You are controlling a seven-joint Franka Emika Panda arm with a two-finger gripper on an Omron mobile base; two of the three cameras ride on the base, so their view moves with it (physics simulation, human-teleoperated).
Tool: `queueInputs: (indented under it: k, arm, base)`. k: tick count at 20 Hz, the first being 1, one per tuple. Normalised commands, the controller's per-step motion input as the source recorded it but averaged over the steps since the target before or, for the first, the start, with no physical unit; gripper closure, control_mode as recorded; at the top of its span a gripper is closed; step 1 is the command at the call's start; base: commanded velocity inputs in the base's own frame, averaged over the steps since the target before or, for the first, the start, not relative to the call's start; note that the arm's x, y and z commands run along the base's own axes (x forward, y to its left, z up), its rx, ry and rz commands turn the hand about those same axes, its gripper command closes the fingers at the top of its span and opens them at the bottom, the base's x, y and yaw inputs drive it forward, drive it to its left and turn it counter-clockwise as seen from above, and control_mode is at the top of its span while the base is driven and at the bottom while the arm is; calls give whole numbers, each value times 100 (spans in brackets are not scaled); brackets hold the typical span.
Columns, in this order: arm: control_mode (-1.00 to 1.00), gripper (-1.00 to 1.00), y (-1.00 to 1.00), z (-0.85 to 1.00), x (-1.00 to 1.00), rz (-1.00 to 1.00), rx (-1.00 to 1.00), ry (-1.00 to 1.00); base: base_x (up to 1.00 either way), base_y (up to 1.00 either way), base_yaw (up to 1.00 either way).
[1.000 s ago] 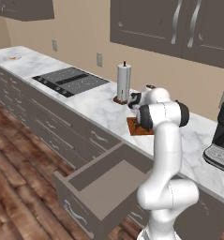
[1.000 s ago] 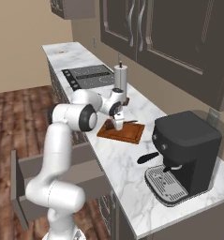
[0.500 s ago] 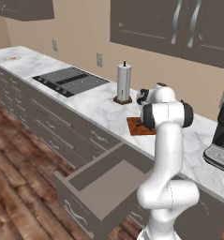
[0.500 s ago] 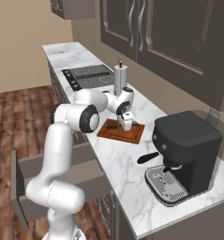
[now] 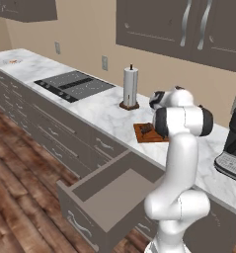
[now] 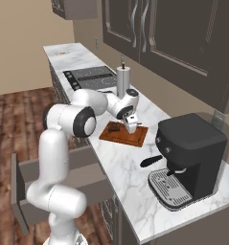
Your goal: Pick up the knife from the drawer and place it on the cutting board. Then place the meat from the plate to the cutting board.
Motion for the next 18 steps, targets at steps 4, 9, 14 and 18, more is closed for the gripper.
queueInputs:
  k: [4, 9, 14, 18]
  arm:
    - [-100, -100, 0, 7, -34, 0, 0, -14]
    - [-100, -100, 0, 43, -54, 0, 0, -8]
    - [-100, -100, 0, 65, -78, 0, 0, -5]
    - [-100, -100, 2, 46, -80, 0, 0, 0]
  base:
    - [0, 0, 0]
    - [0, 0, 0]
    - [0, 0, 0]
    - [0, 0, 0]
